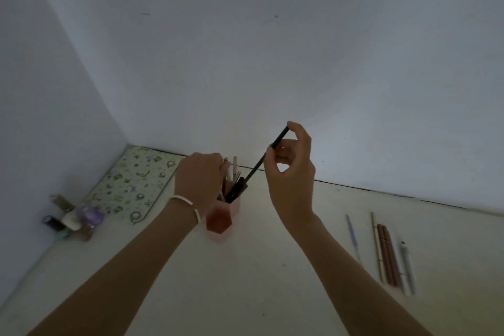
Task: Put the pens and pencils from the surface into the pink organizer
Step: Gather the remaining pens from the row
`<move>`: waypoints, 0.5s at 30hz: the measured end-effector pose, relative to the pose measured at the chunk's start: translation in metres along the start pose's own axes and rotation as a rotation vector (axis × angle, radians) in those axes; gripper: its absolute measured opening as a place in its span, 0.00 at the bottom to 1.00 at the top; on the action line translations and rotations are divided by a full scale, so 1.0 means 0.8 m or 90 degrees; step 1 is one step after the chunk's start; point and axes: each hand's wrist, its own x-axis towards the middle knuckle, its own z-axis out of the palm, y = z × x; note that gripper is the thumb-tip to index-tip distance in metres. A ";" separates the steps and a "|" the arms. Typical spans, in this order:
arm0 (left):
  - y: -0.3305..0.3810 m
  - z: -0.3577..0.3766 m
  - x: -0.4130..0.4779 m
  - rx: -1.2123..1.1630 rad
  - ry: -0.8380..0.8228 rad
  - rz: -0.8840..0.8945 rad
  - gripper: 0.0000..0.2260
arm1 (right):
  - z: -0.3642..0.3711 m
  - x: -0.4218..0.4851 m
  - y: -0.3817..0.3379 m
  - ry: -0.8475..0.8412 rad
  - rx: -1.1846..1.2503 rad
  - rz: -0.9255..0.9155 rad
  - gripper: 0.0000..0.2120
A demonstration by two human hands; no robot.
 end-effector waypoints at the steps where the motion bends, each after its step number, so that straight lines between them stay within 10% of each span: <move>1: -0.002 -0.002 0.000 0.019 0.001 -0.003 0.18 | 0.005 -0.005 0.003 -0.014 -0.020 -0.001 0.25; 15: 0.006 -0.051 0.011 -0.285 0.189 -0.036 0.13 | 0.035 -0.038 0.045 -0.123 -0.294 -0.141 0.19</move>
